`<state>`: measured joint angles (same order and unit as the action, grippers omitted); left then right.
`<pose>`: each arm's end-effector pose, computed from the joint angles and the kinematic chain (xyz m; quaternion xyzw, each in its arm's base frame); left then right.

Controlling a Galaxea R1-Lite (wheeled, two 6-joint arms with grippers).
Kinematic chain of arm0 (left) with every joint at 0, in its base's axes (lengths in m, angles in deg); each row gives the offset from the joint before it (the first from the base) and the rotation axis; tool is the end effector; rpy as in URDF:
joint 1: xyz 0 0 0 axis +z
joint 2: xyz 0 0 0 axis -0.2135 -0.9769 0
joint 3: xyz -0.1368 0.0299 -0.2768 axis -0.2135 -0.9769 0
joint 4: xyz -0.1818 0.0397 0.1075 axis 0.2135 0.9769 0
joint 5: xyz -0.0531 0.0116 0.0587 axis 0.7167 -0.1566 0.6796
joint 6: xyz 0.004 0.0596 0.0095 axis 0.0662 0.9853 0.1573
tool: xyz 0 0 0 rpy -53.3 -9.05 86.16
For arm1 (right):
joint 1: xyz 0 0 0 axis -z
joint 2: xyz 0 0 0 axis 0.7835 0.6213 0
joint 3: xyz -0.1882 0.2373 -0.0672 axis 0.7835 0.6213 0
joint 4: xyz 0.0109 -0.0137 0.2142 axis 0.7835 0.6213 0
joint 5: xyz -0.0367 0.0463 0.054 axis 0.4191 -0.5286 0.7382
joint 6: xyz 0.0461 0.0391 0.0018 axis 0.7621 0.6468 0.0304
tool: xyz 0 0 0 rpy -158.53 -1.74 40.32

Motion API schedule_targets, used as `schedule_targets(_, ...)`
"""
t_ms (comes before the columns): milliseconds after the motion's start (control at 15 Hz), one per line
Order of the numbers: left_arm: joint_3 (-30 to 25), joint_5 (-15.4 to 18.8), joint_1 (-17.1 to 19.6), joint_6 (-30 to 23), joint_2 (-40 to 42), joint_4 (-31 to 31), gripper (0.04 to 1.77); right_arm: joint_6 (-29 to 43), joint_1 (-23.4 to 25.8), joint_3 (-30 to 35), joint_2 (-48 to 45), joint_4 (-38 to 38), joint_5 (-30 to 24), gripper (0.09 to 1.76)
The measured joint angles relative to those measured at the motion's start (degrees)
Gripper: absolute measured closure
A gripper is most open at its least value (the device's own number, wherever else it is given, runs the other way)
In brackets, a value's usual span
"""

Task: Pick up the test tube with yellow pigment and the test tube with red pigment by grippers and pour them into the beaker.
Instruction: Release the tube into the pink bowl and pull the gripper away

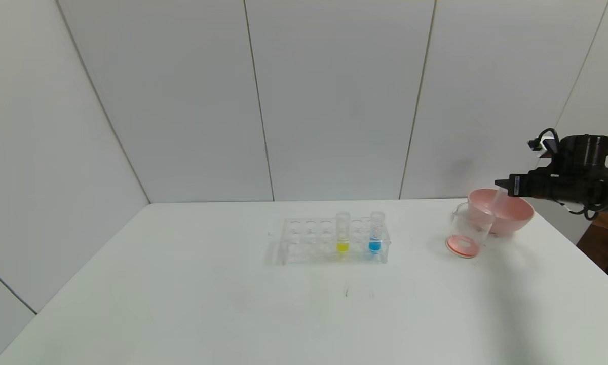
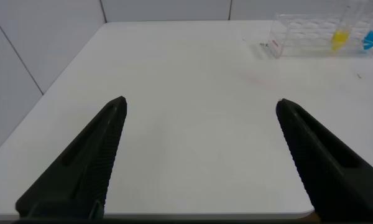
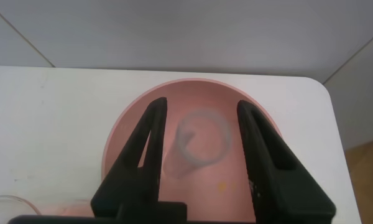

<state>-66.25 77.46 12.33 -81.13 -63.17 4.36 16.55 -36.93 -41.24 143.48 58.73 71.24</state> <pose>0.0315 0.0001 0.0731 -0.0082 0.0084 0.0015 0.9999 0.5226 -0.1192 0.1169 0.0165 0.1948 0.0205 0.9805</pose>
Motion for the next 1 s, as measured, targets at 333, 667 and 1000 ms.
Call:
schedule_targets(333,0.0,0.0,0.0,0.02,0.0,0.0,0.09,-0.02,0.0,1.32,-0.1,-3.99,-0.07,0.57)
schedule_targets(667,0.0,0.0,-0.02,0.0,0.0,0.0,0.09,0.02,0.22,2.17,-0.57,-4.07,-0.07,0.37)
schedule_targets(1000,0.0,0.0,0.0,0.0,0.0,0.0,0.09,-0.07,0.12,2.78,-3.0,-3.08,0.39,0.26)
